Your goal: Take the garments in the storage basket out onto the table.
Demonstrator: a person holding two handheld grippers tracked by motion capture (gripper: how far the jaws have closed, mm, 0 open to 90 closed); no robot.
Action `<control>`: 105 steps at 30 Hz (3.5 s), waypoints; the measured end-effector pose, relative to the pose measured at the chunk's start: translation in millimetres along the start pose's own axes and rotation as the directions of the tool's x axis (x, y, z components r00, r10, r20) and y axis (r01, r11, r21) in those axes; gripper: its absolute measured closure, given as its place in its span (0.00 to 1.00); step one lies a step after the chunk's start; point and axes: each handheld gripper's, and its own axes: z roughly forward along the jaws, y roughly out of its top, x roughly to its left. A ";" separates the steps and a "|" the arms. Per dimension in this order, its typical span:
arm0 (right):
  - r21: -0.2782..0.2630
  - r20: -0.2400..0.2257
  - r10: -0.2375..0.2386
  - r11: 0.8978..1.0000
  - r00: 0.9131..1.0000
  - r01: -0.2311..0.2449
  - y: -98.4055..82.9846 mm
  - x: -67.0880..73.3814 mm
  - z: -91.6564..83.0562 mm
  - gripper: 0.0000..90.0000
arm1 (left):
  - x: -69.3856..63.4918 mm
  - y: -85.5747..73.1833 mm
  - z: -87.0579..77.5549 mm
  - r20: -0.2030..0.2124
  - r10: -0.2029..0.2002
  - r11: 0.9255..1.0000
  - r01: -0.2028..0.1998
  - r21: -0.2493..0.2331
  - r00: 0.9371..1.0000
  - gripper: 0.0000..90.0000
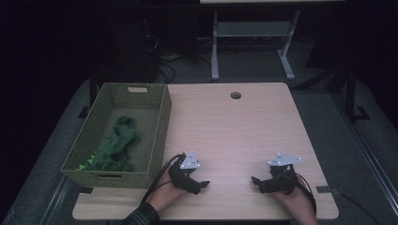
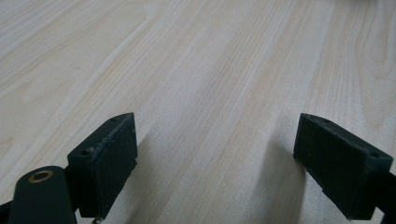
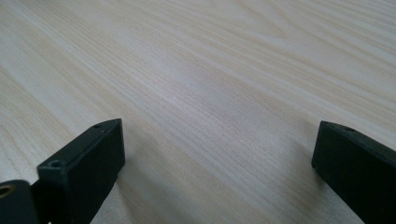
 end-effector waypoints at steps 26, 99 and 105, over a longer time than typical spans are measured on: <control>0.000 0.000 0.000 1.000 1.000 0.000 0.0 0.0 0.0 0.02 | -1.0 9.5 -3.2 -0.020 -0.018 0.999 0.019 0.036 1.000 0.14; 0.000 -0.003 0.005 1.000 1.000 -0.005 -0.2 0.6 -0.2 0.02 | 33.5 89.7 -85.6 0.042 -0.058 0.997 0.060 -0.047 0.997 0.15; 0.001 -0.003 0.004 1.000 1.000 -0.004 -0.2 0.6 -0.2 0.02 | 42.7 93.4 -95.3 0.028 -0.062 0.997 0.063 -0.039 0.998 0.15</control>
